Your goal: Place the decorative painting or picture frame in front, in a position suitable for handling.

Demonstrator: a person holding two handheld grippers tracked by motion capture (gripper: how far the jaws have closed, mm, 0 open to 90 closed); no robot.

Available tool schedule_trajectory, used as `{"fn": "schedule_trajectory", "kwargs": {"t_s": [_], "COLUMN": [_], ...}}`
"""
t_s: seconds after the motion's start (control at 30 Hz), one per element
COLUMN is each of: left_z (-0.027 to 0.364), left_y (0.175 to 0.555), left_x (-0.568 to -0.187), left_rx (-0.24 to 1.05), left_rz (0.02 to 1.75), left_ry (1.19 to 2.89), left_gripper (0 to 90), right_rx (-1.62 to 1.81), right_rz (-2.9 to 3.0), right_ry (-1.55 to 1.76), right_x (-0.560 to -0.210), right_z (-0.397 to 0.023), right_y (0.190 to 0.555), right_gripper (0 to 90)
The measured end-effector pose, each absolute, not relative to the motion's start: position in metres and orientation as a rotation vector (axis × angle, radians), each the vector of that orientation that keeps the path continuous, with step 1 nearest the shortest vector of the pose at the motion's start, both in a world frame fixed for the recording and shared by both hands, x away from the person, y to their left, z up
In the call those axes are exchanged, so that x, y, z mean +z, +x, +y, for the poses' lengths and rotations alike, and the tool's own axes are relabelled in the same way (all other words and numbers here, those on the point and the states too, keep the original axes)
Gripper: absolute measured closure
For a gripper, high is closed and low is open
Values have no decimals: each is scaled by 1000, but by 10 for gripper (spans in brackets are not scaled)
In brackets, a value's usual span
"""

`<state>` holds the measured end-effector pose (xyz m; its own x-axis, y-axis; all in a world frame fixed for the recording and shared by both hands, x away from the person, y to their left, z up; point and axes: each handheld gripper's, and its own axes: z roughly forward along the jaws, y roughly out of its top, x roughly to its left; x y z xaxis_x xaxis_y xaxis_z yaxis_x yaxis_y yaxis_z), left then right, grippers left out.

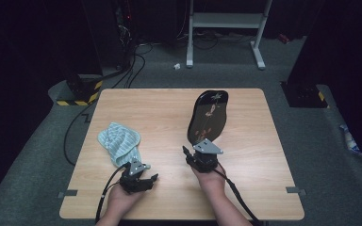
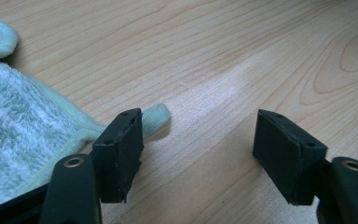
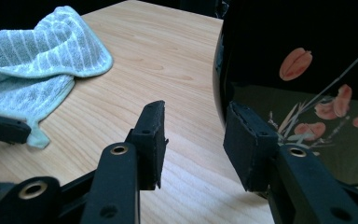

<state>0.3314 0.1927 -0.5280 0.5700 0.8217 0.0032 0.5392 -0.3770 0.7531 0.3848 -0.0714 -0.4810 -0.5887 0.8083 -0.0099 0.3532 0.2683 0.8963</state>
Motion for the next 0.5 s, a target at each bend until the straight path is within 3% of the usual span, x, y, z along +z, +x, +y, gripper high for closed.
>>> {"fn": "schedule_trajectory", "kwargs": {"t_s": [0.5], "left_z": [193], "left_y": [331], "left_x": [-528], "left_rx": [492], "left_rz": [1081], "left_ry": [2076], "left_gripper": [331], "right_rx": [1280], "right_rz": [2025], "right_ry": [1058], "right_x": [-478], "right_z": [-49], "right_y": [415], "right_gripper": [536]}}
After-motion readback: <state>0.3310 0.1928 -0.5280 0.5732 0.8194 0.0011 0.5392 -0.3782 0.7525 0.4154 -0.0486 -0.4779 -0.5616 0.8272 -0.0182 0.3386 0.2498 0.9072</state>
